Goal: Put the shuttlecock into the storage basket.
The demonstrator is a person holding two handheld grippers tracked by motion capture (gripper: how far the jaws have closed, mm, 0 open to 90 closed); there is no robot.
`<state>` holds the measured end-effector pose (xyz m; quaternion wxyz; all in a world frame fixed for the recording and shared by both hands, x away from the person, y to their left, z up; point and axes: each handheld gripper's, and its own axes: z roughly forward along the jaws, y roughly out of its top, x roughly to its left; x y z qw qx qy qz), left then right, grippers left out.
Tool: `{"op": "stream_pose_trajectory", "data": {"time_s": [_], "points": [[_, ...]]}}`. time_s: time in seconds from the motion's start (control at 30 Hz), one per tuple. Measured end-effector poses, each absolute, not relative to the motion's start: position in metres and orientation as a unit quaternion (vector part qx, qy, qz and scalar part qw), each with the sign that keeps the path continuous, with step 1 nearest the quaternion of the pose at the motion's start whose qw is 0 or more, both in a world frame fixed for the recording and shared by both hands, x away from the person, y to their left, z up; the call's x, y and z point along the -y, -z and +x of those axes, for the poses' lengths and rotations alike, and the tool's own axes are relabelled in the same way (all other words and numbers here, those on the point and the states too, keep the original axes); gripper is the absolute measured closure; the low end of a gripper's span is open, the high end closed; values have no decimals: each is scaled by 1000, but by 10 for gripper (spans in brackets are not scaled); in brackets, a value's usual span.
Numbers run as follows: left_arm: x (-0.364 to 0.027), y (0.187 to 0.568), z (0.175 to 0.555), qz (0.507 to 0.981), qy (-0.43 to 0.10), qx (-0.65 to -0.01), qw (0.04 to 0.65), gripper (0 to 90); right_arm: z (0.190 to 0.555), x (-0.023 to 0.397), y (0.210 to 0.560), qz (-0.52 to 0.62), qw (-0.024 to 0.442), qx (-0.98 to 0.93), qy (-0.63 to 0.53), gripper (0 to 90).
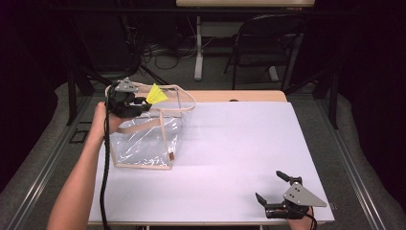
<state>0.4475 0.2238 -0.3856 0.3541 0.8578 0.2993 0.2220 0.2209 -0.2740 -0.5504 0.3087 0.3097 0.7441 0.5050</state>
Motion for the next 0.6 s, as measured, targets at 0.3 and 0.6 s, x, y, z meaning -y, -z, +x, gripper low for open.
{"op": "stream_pose_trajectory", "data": {"time_s": [0.3,0.6], "points": [[-227,385,449,855,-226,-311,347,645,221,274,550,309,309,-745,-504,9],[-231,385,451,846,-238,-328,348,542,221,274,550,310,308,-745,-504,9]]}}
